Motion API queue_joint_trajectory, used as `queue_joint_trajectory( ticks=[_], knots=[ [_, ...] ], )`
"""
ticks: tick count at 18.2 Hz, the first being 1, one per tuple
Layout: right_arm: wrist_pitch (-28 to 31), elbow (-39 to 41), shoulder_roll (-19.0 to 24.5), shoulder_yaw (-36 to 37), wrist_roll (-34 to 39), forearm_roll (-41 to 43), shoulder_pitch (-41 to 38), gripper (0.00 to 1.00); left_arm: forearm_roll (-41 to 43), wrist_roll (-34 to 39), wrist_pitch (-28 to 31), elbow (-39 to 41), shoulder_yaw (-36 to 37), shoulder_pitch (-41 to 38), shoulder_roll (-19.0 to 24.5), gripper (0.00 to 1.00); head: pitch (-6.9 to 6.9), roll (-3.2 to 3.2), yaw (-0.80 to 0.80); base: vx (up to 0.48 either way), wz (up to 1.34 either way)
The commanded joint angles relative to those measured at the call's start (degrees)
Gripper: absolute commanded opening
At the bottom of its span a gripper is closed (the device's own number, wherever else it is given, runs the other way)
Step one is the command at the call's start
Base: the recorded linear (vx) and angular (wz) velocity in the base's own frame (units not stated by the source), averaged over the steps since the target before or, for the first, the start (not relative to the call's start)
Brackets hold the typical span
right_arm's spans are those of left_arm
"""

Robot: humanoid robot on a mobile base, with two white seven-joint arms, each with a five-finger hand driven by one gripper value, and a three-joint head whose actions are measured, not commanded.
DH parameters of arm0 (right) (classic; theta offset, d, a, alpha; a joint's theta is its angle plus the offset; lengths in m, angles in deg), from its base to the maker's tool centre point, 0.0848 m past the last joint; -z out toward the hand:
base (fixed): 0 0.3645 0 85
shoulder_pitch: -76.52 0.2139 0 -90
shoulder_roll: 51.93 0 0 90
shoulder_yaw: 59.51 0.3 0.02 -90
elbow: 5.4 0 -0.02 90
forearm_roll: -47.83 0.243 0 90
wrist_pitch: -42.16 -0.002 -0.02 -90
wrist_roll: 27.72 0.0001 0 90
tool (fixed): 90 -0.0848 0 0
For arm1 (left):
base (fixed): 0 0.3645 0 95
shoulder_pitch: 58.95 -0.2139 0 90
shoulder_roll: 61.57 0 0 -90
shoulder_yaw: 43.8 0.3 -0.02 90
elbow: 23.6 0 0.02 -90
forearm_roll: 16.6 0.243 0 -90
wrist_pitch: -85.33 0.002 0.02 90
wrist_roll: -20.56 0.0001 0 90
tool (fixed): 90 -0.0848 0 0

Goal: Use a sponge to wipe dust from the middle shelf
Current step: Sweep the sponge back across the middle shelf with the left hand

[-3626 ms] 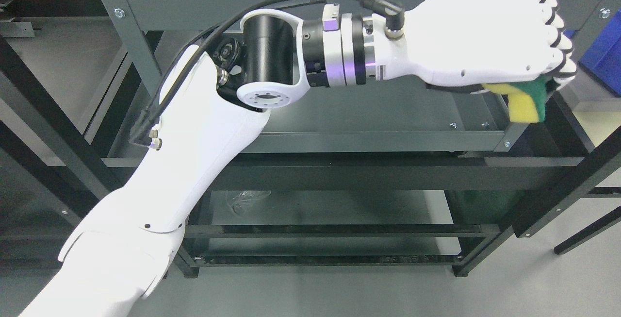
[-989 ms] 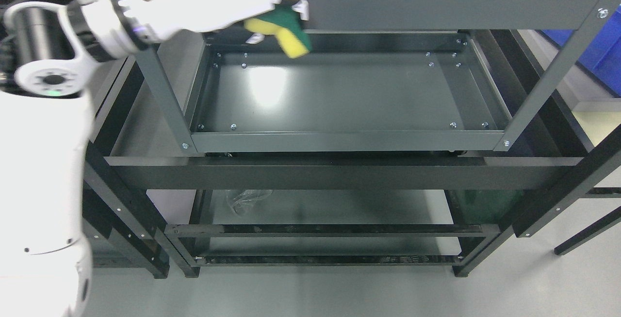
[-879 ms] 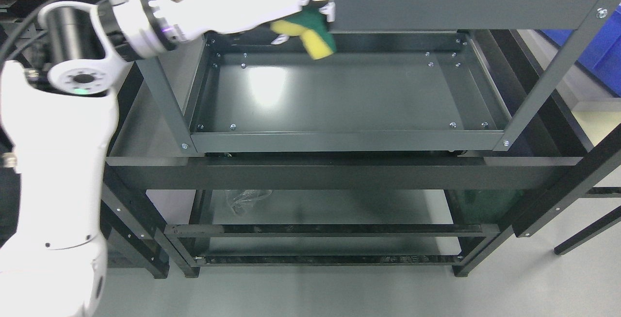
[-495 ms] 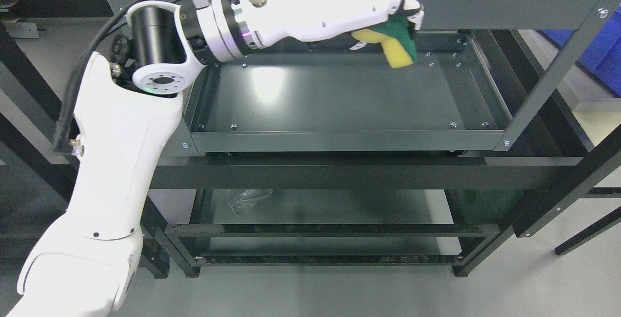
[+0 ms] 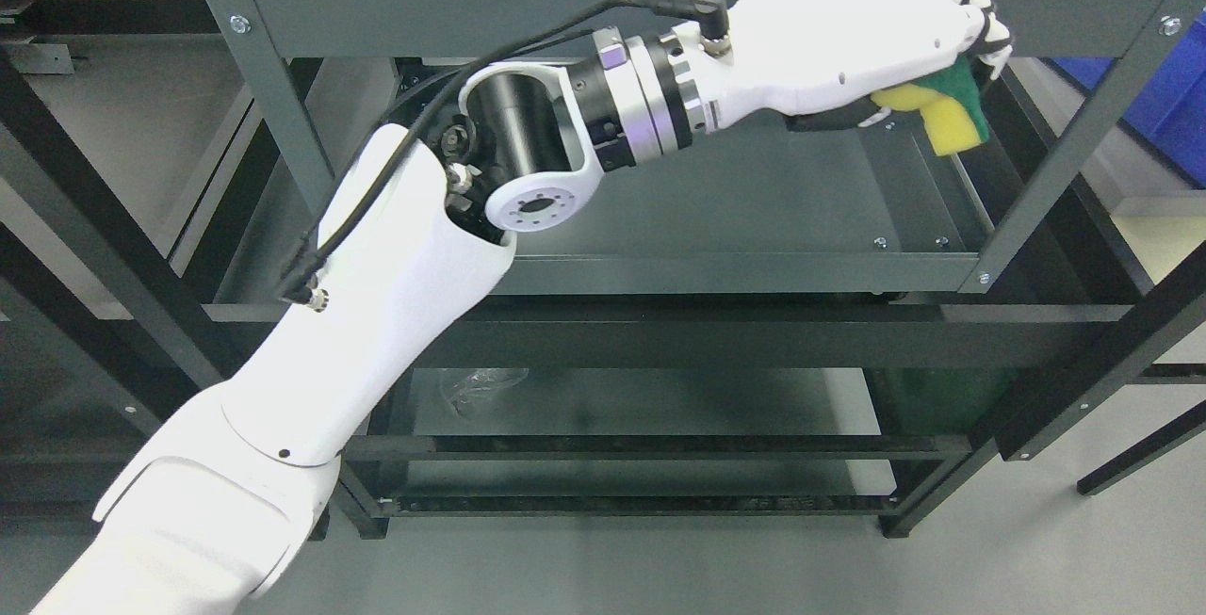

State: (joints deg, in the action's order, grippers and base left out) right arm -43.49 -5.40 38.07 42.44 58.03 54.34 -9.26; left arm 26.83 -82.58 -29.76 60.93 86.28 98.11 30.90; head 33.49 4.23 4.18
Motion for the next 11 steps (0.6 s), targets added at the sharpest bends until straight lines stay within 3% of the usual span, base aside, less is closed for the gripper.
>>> queue_joint_trajectory(
  ticks=[1,4,7,11],
  knots=[
    [0.04,1.00,-1.00,0.00,0.03,0.00,0.00,1.00,-3.26,1.71,1.01,-2.36,15.46,0.53,-1.47,0.01,0.00,0.00,0.00,0.000,0.00],
    [0.04,1.00,-1.00,0.00,0.03,0.00,0.00,1.00,-9.22,2.15,0.92,-2.36,14.50,-4.54,-1.47,0.02,0.00,0.00,0.00,0.000,0.00],
    [0.04,1.00,-1.00,0.00,0.03,0.00,0.00,1.00,-11.44,2.33,0.66,-1.04,6.36,-21.40,-1.47,0.02,0.00,0.00,0.00,0.000,0.00],
    [0.04,1.00,-1.00,0.00,0.03,0.00,0.00,1.00,-20.65,6.62,-0.05,-0.86,-8.75,-35.04,-1.47,0.02,0.00,0.00,0.00,0.000,0.00]
  ],
)
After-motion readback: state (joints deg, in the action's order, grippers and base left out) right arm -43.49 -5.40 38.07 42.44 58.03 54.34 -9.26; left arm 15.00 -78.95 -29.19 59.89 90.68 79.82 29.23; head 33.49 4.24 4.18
